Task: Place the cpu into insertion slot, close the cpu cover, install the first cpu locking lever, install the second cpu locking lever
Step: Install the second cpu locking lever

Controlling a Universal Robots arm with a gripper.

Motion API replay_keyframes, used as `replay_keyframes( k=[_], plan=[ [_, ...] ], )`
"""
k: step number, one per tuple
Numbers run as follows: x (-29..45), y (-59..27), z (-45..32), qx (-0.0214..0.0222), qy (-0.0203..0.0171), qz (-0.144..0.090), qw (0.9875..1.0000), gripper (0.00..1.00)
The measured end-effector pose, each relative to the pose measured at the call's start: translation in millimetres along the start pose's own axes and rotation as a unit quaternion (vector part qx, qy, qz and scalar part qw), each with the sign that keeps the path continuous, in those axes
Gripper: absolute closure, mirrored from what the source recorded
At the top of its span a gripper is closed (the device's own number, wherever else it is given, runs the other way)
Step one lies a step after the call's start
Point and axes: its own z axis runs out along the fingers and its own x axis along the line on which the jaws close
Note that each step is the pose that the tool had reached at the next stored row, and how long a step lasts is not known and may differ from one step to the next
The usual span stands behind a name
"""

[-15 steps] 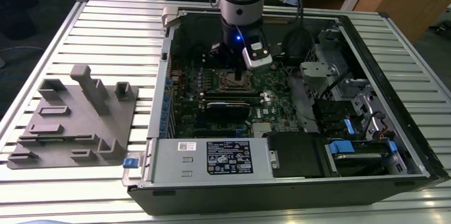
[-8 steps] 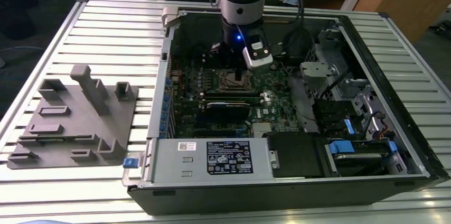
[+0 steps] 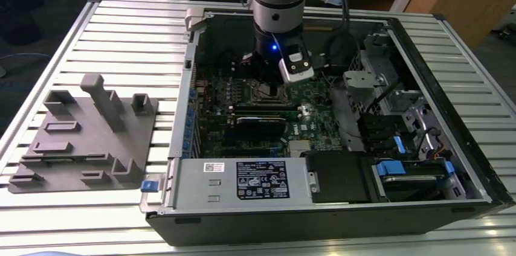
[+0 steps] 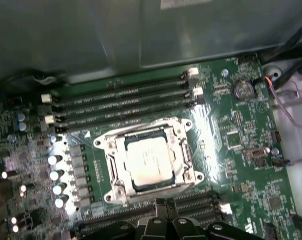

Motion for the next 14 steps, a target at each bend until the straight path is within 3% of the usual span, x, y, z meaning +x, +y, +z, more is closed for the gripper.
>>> replay_keyframes(
  k=[10,14],
  plan=[
    [-0.1,-0.6,-0.1,0.0000,0.0000,0.000,1.0000,0.89],
    [0.4,-5.1,-0.4,-0.0001,-0.0001,0.000,1.0000,0.89]
  ],
)
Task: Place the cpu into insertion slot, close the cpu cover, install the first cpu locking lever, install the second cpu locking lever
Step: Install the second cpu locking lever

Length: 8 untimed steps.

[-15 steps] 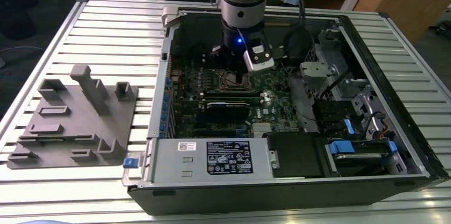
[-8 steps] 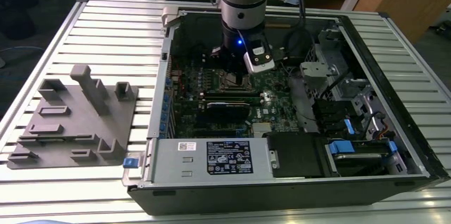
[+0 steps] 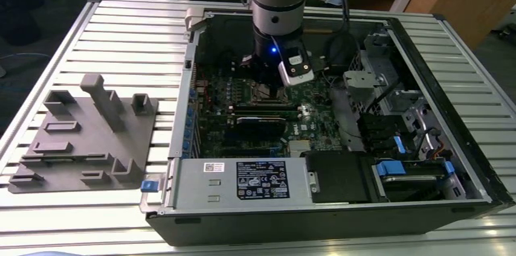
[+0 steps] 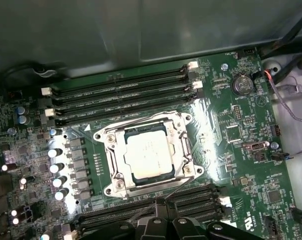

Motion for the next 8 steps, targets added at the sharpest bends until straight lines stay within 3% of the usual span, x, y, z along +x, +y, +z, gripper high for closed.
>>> replay_keyframes(
  k=[8],
  plan=[
    [14.2,-3.4,2.6,-0.0003,-0.0013,0.000,1.0000,0.89]
  ],
)
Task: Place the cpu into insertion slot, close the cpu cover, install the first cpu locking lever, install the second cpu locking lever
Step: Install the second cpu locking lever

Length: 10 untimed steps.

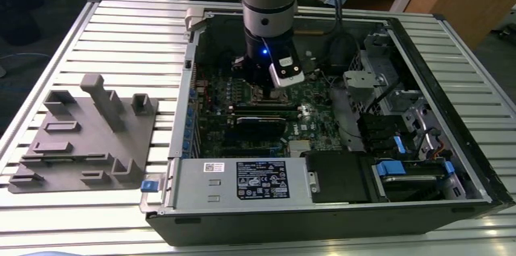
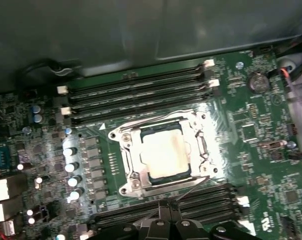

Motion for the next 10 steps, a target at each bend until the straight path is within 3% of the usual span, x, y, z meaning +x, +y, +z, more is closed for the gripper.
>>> replay_keyframes(
  k=[3,10],
  plan=[
    [3.7,-0.9,2.3,-0.0001,0.0000,0.000,1.0000,0.89],
    [4.9,-1.2,2.8,0.0000,0.0000,0.000,1.0000,0.89]
  ],
)
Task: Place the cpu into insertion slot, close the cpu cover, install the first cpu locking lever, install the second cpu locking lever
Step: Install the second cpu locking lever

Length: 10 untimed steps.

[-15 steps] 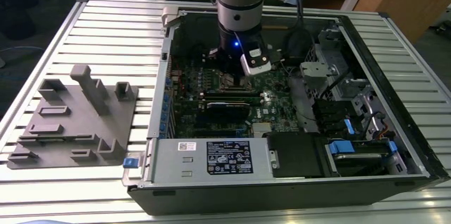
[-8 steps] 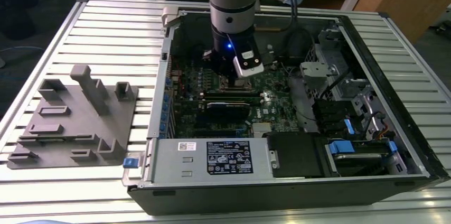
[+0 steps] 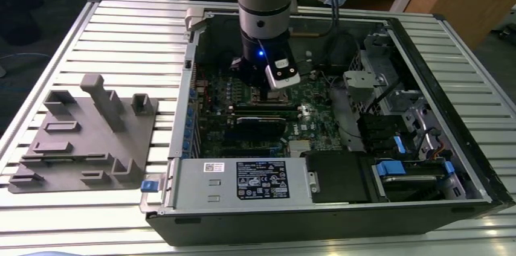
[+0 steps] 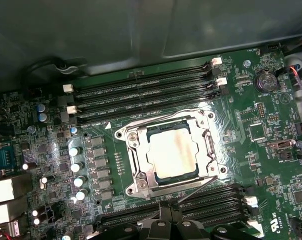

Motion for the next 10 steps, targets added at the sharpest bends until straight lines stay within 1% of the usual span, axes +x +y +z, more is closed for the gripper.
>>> replay_keyframes(
  k=[4,10],
  plan=[
    [0.1,-0.1,1.4,0.0001,0.0000,0.000,1.0000,0.89],
    [0.1,-0.1,1.6,0.0000,0.0000,0.000,1.0000,0.89]
  ],
)
